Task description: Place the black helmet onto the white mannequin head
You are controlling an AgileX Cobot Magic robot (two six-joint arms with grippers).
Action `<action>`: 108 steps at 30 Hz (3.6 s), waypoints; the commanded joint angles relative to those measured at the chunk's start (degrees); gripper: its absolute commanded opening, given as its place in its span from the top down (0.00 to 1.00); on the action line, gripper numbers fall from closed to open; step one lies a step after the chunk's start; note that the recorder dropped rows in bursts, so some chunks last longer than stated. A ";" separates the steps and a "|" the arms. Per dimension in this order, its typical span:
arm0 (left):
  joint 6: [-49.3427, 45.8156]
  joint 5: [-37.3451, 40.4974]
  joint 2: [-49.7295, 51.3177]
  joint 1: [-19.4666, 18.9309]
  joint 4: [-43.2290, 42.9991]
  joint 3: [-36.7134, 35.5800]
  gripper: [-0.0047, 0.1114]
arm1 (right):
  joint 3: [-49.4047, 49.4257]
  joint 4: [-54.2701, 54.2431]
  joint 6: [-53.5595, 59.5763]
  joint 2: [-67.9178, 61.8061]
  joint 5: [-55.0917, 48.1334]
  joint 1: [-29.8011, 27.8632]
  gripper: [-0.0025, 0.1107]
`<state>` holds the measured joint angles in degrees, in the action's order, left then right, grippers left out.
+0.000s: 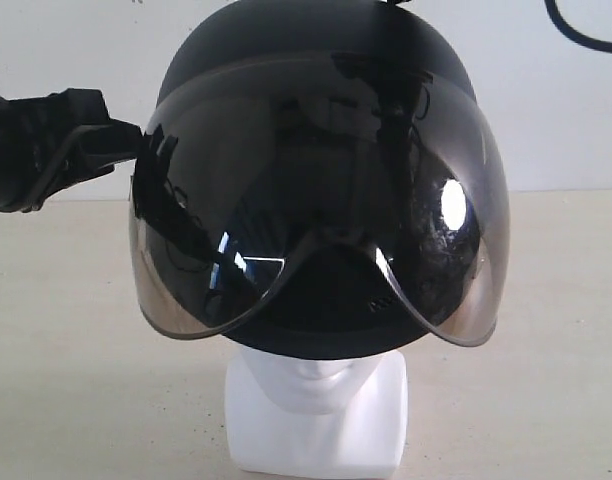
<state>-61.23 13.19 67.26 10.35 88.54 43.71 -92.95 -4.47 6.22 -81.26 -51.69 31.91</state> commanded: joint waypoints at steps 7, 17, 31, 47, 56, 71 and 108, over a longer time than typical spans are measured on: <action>-0.48 -2.86 -7.39 -0.05 -4.41 -0.08 0.60 | 0.30 -0.73 0.37 -0.41 -2.78 0.00 0.98; -0.48 -0.68 -14.50 -0.05 -4.41 -0.08 0.61 | 0.30 -0.61 0.37 2.30 3.78 0.00 0.98; -3.07 6.67 -14.89 -0.05 -4.41 2.22 0.61 | 0.30 14.98 -7.72 11.19 5.99 0.00 0.98; -5.84 18.83 -7.33 -0.05 -4.41 24.72 0.92 | 0.30 13.17 1.11 24.76 -15.94 0.00 0.98; -0.52 32.65 10.24 -0.05 -6.47 40.74 0.92 | 0.30 9.86 9.50 26.31 -18.27 0.00 0.98; 6.15 38.65 23.44 10.68 -21.47 52.47 0.92 | 10.04 -4.25 26.83 28.63 -18.14 0.00 0.98; 5.40 38.63 26.14 8.02 -38.26 52.47 0.92 | 14.46 -22.13 47.02 15.94 2.32 0.00 0.98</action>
<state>-56.30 49.23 93.16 18.54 52.01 96.28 -78.68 -26.27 52.58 -64.88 -51.31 31.91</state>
